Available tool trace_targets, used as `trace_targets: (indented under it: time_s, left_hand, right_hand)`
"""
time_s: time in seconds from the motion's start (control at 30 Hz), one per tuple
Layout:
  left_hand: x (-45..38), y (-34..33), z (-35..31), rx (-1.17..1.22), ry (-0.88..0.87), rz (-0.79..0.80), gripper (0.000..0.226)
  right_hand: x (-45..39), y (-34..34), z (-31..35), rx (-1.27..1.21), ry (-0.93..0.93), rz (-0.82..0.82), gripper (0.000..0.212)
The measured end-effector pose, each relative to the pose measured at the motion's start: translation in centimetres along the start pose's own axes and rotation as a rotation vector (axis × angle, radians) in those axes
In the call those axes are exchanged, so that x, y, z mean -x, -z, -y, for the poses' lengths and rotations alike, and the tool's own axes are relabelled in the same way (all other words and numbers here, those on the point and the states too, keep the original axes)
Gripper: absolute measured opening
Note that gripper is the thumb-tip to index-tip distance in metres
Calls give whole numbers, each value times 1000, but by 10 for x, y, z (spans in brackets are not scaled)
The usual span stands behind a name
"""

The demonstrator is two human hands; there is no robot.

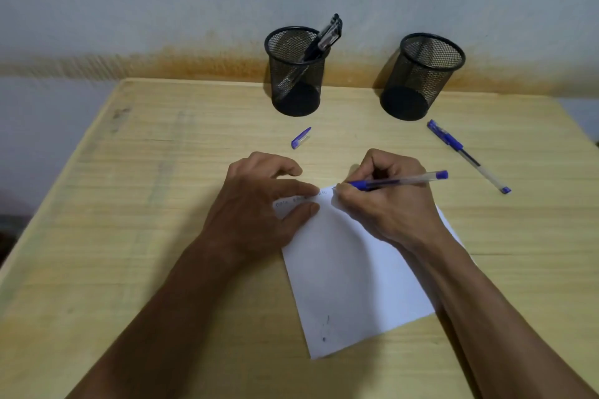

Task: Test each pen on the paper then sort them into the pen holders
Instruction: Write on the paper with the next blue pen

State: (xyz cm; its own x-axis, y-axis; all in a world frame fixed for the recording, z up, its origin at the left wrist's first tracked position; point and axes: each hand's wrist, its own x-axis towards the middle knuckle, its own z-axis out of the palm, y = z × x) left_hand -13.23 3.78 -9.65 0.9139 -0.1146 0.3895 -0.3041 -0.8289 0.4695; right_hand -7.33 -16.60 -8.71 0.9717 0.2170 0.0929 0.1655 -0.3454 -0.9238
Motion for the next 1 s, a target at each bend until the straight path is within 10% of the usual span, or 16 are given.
trace_targets:
  time_s: [1.0]
  left_hand:
    - [0,0,-2,14,11,-8,28]
  right_hand:
    - [3,1,3,-82,17,-24,20]
